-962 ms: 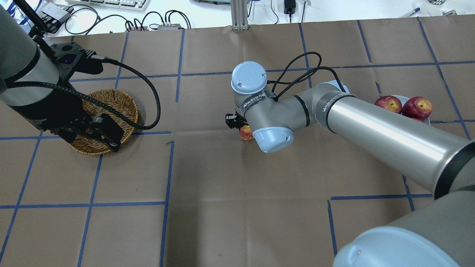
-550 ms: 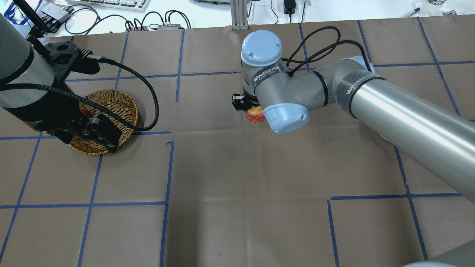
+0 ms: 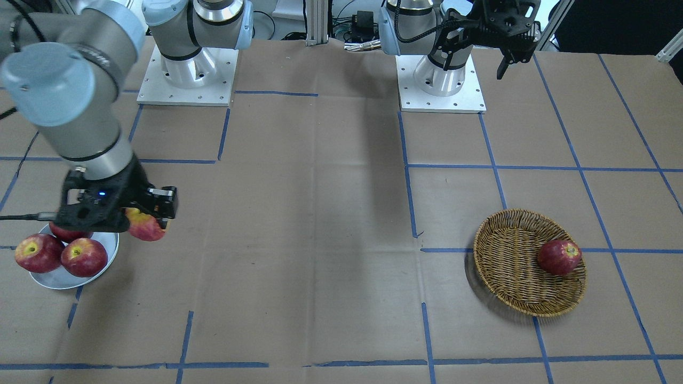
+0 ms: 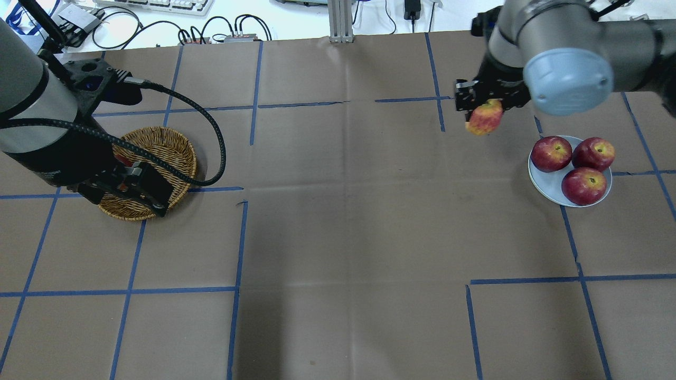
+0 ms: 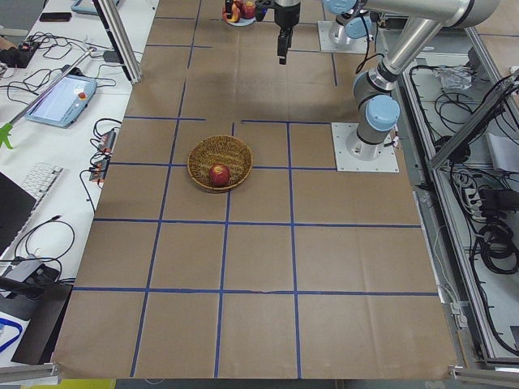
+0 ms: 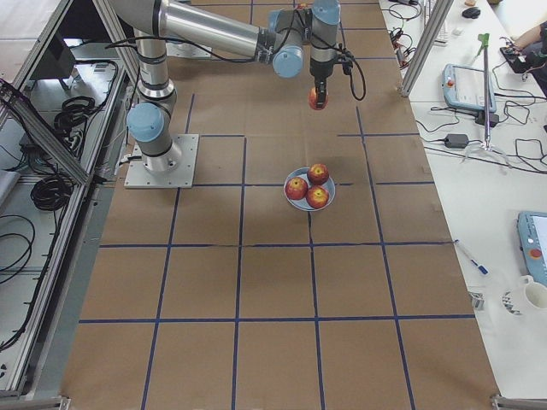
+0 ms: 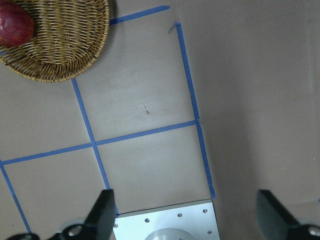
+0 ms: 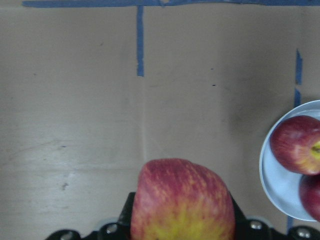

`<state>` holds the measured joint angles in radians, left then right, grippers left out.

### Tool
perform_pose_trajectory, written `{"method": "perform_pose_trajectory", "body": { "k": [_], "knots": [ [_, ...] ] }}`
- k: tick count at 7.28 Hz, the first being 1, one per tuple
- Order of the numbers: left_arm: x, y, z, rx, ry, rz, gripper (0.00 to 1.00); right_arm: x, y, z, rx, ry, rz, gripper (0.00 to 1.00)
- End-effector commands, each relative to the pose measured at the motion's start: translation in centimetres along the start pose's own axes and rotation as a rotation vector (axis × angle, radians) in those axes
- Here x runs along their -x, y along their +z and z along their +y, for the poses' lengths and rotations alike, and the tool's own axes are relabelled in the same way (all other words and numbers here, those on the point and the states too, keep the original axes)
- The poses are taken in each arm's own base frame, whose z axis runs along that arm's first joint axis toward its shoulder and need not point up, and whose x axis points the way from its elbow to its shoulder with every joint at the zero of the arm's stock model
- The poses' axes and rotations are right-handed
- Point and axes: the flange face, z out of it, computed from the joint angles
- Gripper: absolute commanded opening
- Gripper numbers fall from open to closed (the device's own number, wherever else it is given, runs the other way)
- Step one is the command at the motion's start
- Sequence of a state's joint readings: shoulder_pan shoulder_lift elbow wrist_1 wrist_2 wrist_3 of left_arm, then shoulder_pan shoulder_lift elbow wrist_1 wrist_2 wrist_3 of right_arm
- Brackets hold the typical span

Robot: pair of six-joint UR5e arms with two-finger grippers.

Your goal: Transfer apple from basket to plate

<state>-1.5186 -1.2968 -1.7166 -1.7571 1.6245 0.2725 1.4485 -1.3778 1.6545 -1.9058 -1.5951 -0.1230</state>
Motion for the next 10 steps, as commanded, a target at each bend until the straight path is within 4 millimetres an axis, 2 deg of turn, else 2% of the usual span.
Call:
{"method": "perform_pose_trajectory", "body": {
  "k": [1,2,3,5,6,10],
  "knots": [
    [0.0,0.1,-0.2,0.002,-0.001,0.0,0.99,-10.7,2.0,1.2,0.043,-0.052,-0.012,0.51],
    [0.1,0.1,-0.2,0.003,-0.001,0.001,0.99,-14.9,3.3,1.6,0.035,-0.076,-0.015,0.51],
    [0.1,0.1,-0.3,0.005,-0.001,0.001,0.99,-17.9,4.0,1.8,0.009,-0.105,0.0,0.51],
    [0.0,0.1,-0.2,0.002,-0.001,0.0,0.99,-20.1,7.6,0.9,0.004,-0.124,0.003,0.51],
    [0.0,0.1,-0.1,0.003,0.001,0.001,0.99,-20.1,9.0,0.9,0.024,-0.126,-0.008,0.51],
    [0.0,0.1,-0.2,0.002,0.001,0.0,0.99,-19.8,11.6,1.6,0.052,-0.126,-0.023,0.51]
  ]
}}
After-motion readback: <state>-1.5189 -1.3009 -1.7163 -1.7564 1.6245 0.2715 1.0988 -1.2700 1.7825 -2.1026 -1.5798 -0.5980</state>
